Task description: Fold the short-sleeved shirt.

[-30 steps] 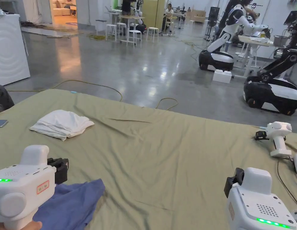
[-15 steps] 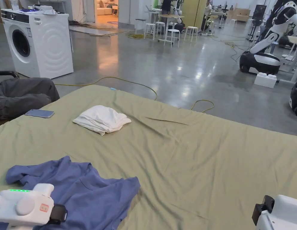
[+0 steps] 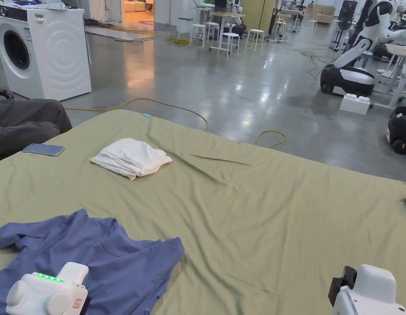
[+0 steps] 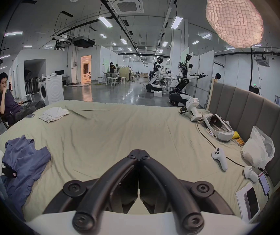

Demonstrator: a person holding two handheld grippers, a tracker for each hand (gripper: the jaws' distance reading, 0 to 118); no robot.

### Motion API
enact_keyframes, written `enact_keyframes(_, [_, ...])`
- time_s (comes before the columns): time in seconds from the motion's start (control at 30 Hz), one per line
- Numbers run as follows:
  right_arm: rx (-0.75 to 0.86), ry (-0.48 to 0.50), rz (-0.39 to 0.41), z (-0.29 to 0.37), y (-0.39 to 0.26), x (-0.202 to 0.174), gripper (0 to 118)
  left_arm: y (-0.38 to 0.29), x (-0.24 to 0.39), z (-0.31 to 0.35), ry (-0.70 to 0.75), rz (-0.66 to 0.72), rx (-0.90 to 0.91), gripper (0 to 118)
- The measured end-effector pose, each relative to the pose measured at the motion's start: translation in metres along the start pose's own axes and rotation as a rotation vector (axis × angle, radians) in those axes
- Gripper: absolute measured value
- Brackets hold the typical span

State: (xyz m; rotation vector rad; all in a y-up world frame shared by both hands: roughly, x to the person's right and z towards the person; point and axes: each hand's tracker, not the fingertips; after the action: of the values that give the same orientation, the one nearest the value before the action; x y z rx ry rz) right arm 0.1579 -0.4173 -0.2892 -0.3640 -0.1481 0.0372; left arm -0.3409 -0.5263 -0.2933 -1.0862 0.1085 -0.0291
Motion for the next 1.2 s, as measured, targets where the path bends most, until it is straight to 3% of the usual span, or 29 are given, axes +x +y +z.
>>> enact_keyframes(0.3, [0.033, -0.008, -0.015, 0.005, 0.007, 0.011, 0, 0.024, -0.019, 0.061, -0.105, 0.154, 0.309, 3])
enact_keyframes(0.6, [0.076, -0.027, -0.040, 0.021, 0.022, 0.030, 0, 0.103, 0.020, 0.166, -0.223, 0.078, 0.604, 2])
enact_keyframes(0.87, [0.124, -0.058, -0.063, 0.042, 0.033, 0.057, 0, 0.156, 0.108, 0.235, -0.394, -0.077, 0.747, 2])
enact_keyframes(1.2, [0.148, -0.147, -0.093, 0.066, 0.034, 0.107, 0, 0.168, 0.269, 0.240, -0.666, -0.230, 0.714, 2])
